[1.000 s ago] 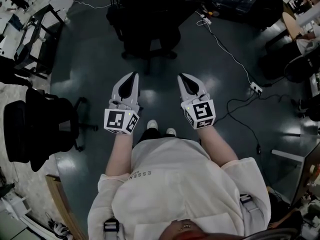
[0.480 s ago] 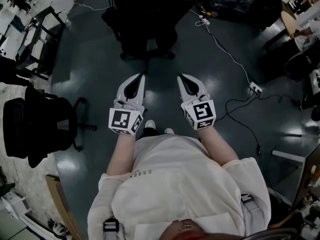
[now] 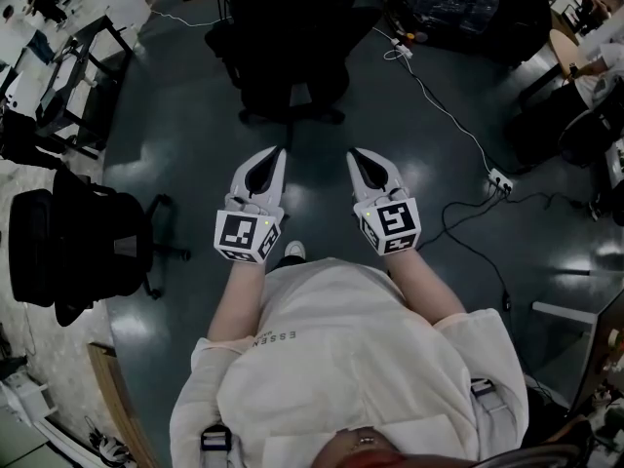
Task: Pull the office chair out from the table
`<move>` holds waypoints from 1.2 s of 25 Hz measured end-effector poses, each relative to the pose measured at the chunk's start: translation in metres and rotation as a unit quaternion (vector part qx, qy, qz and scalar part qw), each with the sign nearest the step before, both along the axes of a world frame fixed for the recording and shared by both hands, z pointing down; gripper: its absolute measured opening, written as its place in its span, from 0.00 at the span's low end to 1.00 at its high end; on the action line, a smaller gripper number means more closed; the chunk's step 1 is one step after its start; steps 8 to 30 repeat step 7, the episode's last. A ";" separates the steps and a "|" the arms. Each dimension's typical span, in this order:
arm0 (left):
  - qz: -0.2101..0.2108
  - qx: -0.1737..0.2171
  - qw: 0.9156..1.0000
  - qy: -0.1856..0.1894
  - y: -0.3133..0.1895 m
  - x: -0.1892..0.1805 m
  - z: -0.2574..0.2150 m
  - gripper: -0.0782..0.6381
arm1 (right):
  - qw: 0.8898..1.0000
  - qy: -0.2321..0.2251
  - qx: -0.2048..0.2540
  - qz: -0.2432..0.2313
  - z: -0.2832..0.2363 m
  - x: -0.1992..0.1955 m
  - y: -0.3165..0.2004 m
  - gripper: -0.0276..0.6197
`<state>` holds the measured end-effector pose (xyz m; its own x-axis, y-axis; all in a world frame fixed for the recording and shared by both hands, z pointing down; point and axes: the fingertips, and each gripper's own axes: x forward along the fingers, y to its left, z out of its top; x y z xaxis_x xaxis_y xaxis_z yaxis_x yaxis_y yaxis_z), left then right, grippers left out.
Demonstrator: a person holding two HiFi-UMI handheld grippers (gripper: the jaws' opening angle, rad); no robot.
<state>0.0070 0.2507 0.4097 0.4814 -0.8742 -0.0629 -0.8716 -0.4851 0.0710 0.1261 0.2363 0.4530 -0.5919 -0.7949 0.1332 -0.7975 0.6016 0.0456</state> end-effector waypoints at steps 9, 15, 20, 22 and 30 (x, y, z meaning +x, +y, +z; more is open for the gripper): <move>0.010 -0.002 1.000 0.016 -0.001 -0.002 -0.004 0.13 | 1.000 -0.006 -0.010 0.004 0.003 0.001 -0.002 0.03; 0.010 -0.002 1.000 0.016 -0.001 -0.002 -0.004 0.13 | 1.000 -0.006 -0.010 0.004 0.003 0.001 -0.002 0.03; 0.010 -0.002 1.000 0.016 -0.001 -0.002 -0.004 0.13 | 1.000 -0.006 -0.010 0.004 0.003 0.001 -0.002 0.03; 0.010 -0.002 1.000 0.016 -0.001 -0.002 -0.004 0.13 | 1.000 -0.006 -0.010 0.004 0.003 0.001 -0.002 0.03; 0.010 -0.002 1.000 0.016 -0.001 -0.002 -0.004 0.13 | 1.000 -0.006 -0.010 0.004 0.003 0.001 -0.002 0.03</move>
